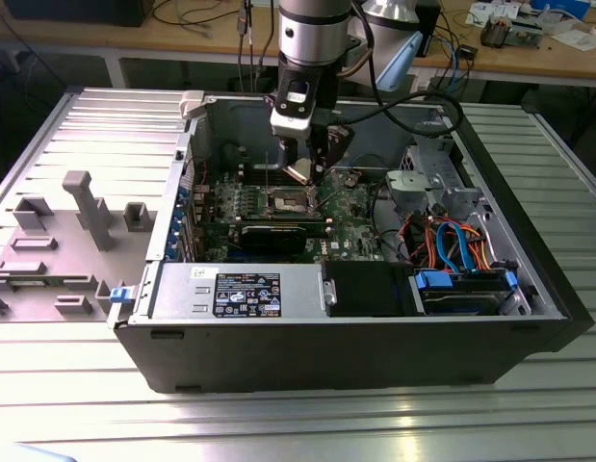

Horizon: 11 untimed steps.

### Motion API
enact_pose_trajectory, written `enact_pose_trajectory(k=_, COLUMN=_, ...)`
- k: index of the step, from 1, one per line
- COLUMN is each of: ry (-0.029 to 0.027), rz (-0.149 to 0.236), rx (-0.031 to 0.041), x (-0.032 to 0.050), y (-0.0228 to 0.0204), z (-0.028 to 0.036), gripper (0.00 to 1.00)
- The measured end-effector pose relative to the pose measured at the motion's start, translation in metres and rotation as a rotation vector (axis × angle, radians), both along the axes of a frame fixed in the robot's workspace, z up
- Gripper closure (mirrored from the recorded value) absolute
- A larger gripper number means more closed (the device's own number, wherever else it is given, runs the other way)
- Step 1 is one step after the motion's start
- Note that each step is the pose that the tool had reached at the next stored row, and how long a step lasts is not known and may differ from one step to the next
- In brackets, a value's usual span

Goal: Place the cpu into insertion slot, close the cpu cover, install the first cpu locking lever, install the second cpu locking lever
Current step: 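Place the cpu into insertion slot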

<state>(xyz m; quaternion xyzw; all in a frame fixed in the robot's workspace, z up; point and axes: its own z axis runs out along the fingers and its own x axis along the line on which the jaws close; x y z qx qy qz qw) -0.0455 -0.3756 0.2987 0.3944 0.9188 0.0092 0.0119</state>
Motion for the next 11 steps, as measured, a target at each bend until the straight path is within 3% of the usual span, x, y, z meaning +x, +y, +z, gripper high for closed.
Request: enact_pose_trajectory(k=11, ry=0.0000, rz=-0.021, rx=-0.0061, x=0.0000, y=0.0000, z=-0.0001, gripper=0.46)
